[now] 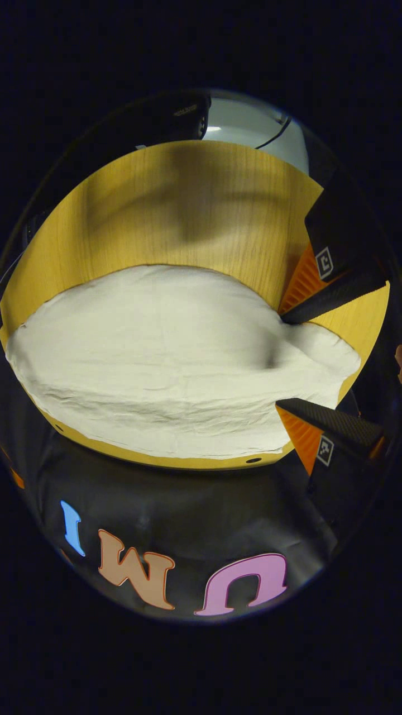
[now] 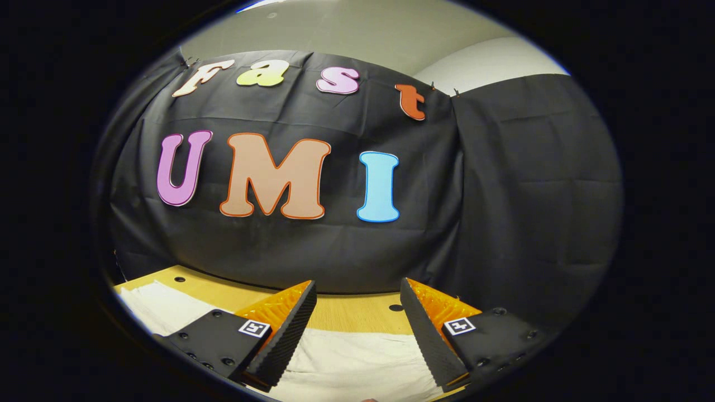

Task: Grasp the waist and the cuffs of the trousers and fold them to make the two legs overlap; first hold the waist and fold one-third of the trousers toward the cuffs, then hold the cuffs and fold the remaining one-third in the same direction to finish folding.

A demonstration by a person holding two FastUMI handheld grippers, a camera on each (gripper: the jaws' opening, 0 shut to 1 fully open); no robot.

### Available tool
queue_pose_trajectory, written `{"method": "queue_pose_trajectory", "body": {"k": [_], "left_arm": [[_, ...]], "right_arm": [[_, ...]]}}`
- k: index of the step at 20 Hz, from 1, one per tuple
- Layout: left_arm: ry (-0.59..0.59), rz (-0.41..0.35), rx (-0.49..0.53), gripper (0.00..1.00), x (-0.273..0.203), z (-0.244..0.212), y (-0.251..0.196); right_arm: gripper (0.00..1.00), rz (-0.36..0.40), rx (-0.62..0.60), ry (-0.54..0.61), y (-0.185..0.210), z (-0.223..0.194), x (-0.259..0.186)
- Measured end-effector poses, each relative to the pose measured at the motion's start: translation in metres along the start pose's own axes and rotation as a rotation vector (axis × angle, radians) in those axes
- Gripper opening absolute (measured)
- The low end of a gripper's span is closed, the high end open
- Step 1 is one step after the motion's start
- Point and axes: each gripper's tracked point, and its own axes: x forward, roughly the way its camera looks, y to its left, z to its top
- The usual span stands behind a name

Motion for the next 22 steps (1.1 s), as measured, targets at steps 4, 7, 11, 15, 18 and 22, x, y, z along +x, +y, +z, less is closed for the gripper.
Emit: {"method": "queue_pose_trajectory", "body": {"k": [4, 7, 11, 15, 18, 22], "left_arm": [[-0.001, -0.034, -0.022, 0.66, 0.012, -0.001, -0.002], [0.010, -0.069, -0.046, 0.39, 0.011, -0.002, -0.012], [0.024, -0.108, -0.073, 0.13, 0.014, -0.002, -0.018], [0.026, -0.101, -0.066, 0.03, 0.015, -0.003, -0.016], [0.031, -0.104, -0.091, 0.00, 0.016, -0.004, -0.017], [0.037, -0.090, -0.077, 0.00, 0.014, -0.003, -0.017]], "right_arm": [[0.97, -0.005, -0.013, -0.001, -0.004, 0.002, -0.004], [0.97, -0.012, -0.050, -0.008, -0.012, 0.005, -0.007], [0.97, -0.013, -0.123, 0.013, -0.028, -0.003, -0.009], [0.97, -0.002, -0.284, 0.010, -0.049, -0.012, -0.015], [0.98, 0.014, -0.450, 0.007, -0.068, -0.023, -0.023], [0.97, 0.061, -0.647, 0.027, -0.083, -0.048, -0.031]]}}
